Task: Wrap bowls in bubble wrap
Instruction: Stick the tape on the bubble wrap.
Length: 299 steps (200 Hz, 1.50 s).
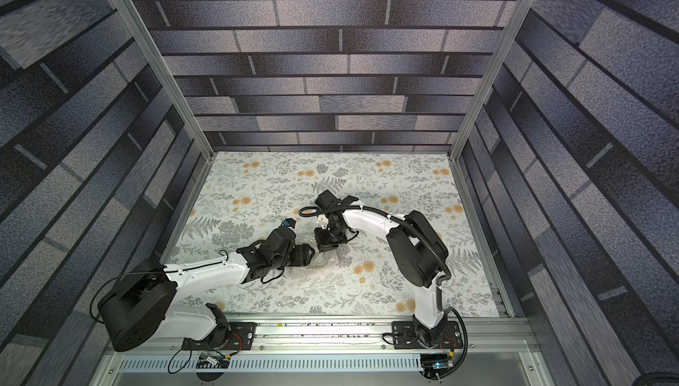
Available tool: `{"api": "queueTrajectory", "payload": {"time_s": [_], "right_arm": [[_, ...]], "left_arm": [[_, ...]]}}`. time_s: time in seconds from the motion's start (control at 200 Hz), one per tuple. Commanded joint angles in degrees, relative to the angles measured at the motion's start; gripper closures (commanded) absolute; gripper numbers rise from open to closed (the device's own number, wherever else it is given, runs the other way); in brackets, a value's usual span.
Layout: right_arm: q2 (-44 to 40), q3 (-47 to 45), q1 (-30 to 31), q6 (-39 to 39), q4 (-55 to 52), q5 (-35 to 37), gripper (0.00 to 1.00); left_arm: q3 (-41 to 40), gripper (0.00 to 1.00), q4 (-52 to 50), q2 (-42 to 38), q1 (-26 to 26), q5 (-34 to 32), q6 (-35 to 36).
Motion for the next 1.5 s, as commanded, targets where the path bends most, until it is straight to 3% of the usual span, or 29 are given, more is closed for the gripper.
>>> {"api": "queueTrajectory", "payload": {"time_s": [0.0, 0.276, 0.361, 0.506, 0.611, 0.857, 1.493], "right_arm": [[-1.2, 0.2, 0.2, 1.2, 1.6, 2.1, 1.00], [-11.5, 0.0, -3.0, 3.0, 3.3, -1.3, 1.00], [-14.3, -0.7, -4.5, 2.5, 1.3, 0.5, 1.00], [-14.8, 1.2, -4.7, -1.5, -8.2, 9.0, 0.64], [-14.9, -0.6, -4.3, -2.1, -10.1, 9.7, 0.54], [-13.6, -3.6, -0.7, -1.3, -8.9, 10.7, 0.53], [-8.9, -2.6, 0.0, -0.7, -5.5, 10.5, 0.65]], "left_arm": [[1.4, 0.27, -2.4, 0.3, -0.3, 0.2, 1.7], [1.8, 0.26, -3.2, -0.3, -0.3, 0.0, 2.0], [1.8, 0.27, -3.2, -0.3, -0.3, 0.0, 2.1], [2.1, 0.27, -3.2, 0.0, -0.3, 0.1, 2.0], [2.4, 0.27, -3.3, 0.3, -0.3, 0.2, 2.1], [2.4, 0.26, -3.4, 0.5, -0.4, 0.1, 2.0], [2.8, 0.26, -3.5, 1.3, -0.5, 0.3, 2.0]]}}
